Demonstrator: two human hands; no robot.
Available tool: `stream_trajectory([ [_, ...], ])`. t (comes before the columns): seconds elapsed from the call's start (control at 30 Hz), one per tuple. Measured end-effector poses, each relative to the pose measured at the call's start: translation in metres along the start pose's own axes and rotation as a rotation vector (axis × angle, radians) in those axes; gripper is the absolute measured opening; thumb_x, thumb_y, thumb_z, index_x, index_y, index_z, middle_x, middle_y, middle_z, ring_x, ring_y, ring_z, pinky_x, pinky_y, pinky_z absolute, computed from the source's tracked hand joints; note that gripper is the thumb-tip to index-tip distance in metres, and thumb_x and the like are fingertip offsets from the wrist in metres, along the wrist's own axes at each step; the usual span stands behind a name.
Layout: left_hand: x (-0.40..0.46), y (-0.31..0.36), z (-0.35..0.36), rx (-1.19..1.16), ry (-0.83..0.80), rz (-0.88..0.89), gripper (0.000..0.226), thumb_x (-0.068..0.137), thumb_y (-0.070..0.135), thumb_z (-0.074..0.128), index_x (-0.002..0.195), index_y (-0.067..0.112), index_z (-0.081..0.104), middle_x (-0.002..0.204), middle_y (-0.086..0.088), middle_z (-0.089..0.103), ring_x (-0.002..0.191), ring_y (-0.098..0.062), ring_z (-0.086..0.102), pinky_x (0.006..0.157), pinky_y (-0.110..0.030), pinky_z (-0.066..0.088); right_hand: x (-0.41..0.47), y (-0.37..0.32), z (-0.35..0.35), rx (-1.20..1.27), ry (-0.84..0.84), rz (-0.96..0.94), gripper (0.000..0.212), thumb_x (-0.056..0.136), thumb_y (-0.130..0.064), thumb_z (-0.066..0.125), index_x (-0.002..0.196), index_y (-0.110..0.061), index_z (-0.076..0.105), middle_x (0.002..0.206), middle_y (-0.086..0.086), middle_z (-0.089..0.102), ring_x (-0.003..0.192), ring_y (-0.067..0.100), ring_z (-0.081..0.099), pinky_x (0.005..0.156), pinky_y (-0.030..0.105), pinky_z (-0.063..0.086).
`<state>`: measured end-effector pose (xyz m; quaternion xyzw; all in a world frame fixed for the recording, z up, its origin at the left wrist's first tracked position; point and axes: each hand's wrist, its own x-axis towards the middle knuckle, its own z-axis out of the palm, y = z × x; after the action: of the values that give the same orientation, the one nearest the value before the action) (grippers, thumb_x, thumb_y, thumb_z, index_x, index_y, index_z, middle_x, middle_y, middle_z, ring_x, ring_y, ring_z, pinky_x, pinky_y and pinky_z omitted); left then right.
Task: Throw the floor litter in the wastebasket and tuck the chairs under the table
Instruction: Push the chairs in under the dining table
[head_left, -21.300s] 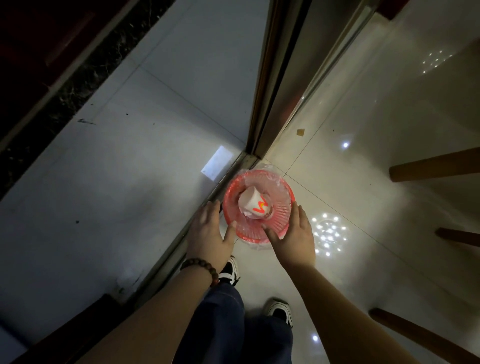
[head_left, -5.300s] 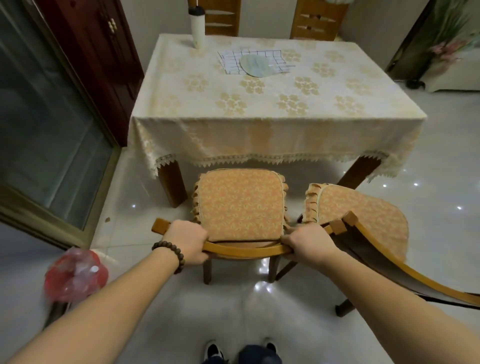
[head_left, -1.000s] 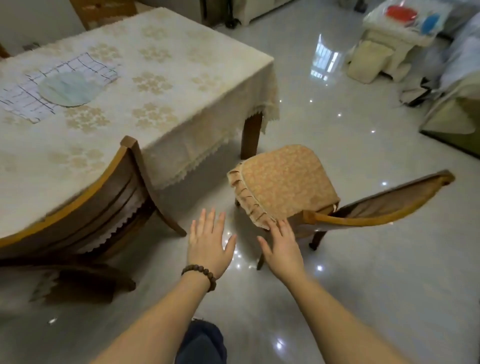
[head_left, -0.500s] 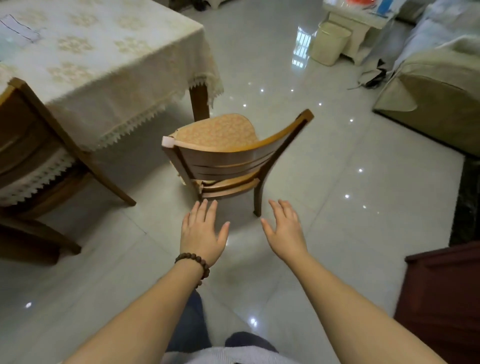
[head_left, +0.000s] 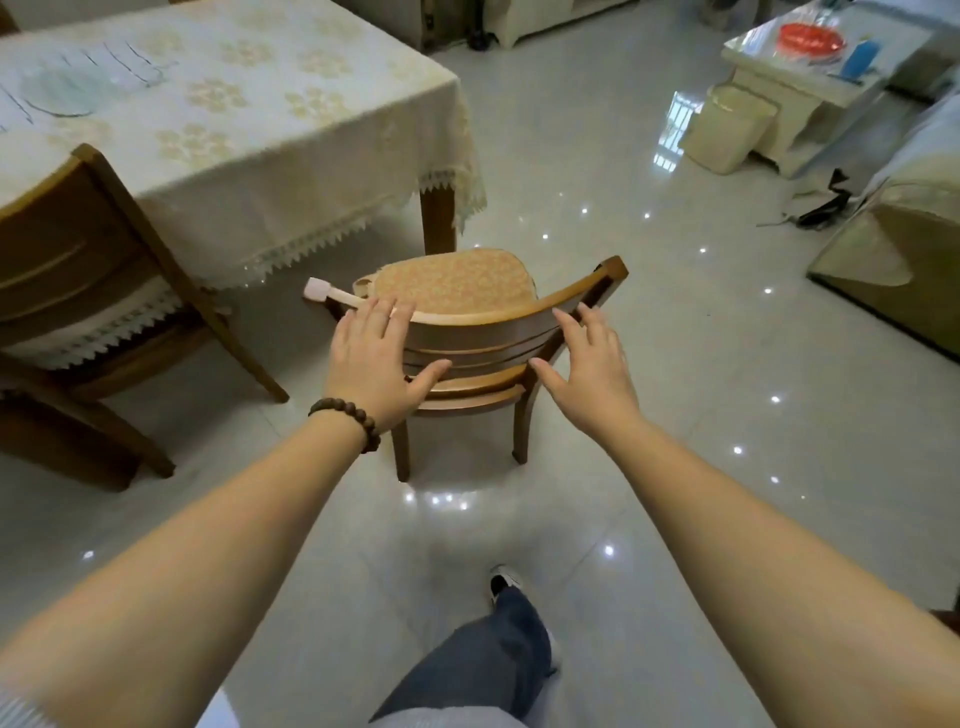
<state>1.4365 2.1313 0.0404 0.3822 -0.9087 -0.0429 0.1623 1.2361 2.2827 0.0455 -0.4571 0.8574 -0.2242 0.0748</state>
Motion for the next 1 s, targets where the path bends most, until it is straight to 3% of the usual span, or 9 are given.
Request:
stream_trajectory([
  [0.1, 0.028, -0.006, 0.016, 0.087, -0.028, 0.040, 0.091, 0.073, 0.075, 0.049, 0.144, 0.022, 0.025, 0.149, -0.008, 0.033, 0.139, -0.028, 0.023, 0.113, -0.045, 0.010, 0.040, 0.010, -0.003, -0.053, -0.045, -0.115, 0.073, 0.087, -0.049, 0.059, 0.147, -0.024, 0.027, 0.158, 0.009, 0.015, 0.146, 0.026, 0.006, 0.119, 0.047, 0.012],
  [0.23, 0.068, -0.016, 0.036, 0.285, -0.244, 0.097, 0.097, 0.068, 0.080, 0.048, 0.146, 0.031, 0.016, 0.154, -0.003, 0.024, 0.141, -0.025, 0.015, 0.113, -0.045, 0.000, 0.095, 0.023, 0.000, -0.208, -0.152, -0.293, 0.084, 0.080, -0.052, 0.066, 0.148, -0.027, 0.023, 0.158, 0.008, 0.016, 0.146, 0.026, 0.006, 0.118, 0.045, 0.006],
  [0.37, 0.090, -0.017, 0.044, 0.329, -0.455, 0.051, 0.087, 0.070, 0.076, 0.051, 0.142, 0.034, 0.024, 0.146, 0.001, 0.037, 0.132, -0.024, 0.033, 0.109, -0.049, 0.023, 0.139, 0.038, 0.004, -0.430, -0.314, -0.509, 0.077, 0.078, -0.048, 0.069, 0.142, -0.023, 0.034, 0.145, 0.007, 0.044, 0.135, 0.027, 0.034, 0.116, 0.042, 0.018],
  [0.43, 0.095, -0.014, 0.045, 0.354, -0.462, 0.032, 0.075, 0.075, 0.075, 0.047, 0.137, 0.035, 0.034, 0.137, 0.004, 0.048, 0.124, -0.022, 0.043, 0.105, -0.047, 0.029, 0.153, 0.040, 0.005, -0.541, -0.346, -0.587, 0.060, 0.082, -0.041, 0.066, 0.134, -0.024, 0.042, 0.131, 0.003, 0.057, 0.122, 0.026, 0.048, 0.107, 0.039, 0.032],
  [0.57, 0.106, -0.011, 0.042, 0.412, -0.485, 0.016, 0.069, 0.076, 0.075, 0.042, 0.131, 0.035, 0.045, 0.128, 0.007, 0.055, 0.116, -0.019, 0.049, 0.102, -0.043, 0.034, 0.166, 0.039, 0.005, -0.604, -0.364, -0.638, 0.038, 0.088, -0.030, 0.060, 0.123, -0.023, 0.047, 0.113, 0.003, 0.064, 0.103, 0.028, 0.058, 0.087, 0.040, 0.047],
  [0.63, 0.106, -0.011, 0.039, 0.416, -0.484, 0.008, 0.059, 0.076, 0.076, 0.040, 0.113, 0.034, 0.057, 0.098, 0.009, 0.062, 0.086, -0.014, 0.056, 0.078, -0.033, 0.045, 0.171, 0.039, 0.002, -0.611, -0.414, -0.680, 0.021, 0.089, -0.030, 0.057, 0.107, -0.021, 0.052, 0.099, 0.004, 0.066, 0.088, 0.029, 0.062, 0.068, 0.038, 0.051],
  [0.67, 0.106, -0.010, 0.037, 0.424, -0.481, 0.005, 0.052, 0.077, 0.075, 0.039, 0.098, 0.033, 0.060, 0.079, 0.010, 0.057, 0.068, -0.010, 0.051, 0.067, -0.030, 0.043, 0.174, 0.040, 0.001, -0.618, -0.448, -0.701, 0.015, 0.089, -0.030, 0.056, 0.102, -0.021, 0.054, 0.094, 0.005, 0.066, 0.084, 0.029, 0.063, 0.064, 0.037, 0.050],
  [0.73, 0.105, -0.006, 0.036, 0.430, -0.492, -0.013, 0.044, 0.079, 0.071, 0.039, 0.080, 0.031, 0.058, 0.062, 0.011, 0.044, 0.053, -0.007, 0.037, 0.060, -0.028, 0.038, 0.181, 0.042, 0.000, -0.623, -0.494, -0.752, 0.015, 0.090, -0.030, 0.056, 0.101, -0.020, 0.055, 0.091, 0.005, 0.066, 0.080, 0.028, 0.063, 0.062, 0.036, 0.048],
  [1.0, 0.129, 0.041, 0.058, 0.376, -0.419, -0.096, 0.045, 0.079, 0.071, 0.037, 0.067, 0.028, 0.046, 0.065, 0.011, 0.053, 0.060, -0.013, 0.049, 0.066, -0.030, 0.039, 0.241, 0.080, -0.022, -0.643, -0.500, -0.917, 0.020, 0.091, -0.033, 0.055, 0.109, -0.025, 0.056, 0.095, 0.004, 0.067, 0.083, 0.026, 0.064, 0.057, 0.030, 0.035],
])
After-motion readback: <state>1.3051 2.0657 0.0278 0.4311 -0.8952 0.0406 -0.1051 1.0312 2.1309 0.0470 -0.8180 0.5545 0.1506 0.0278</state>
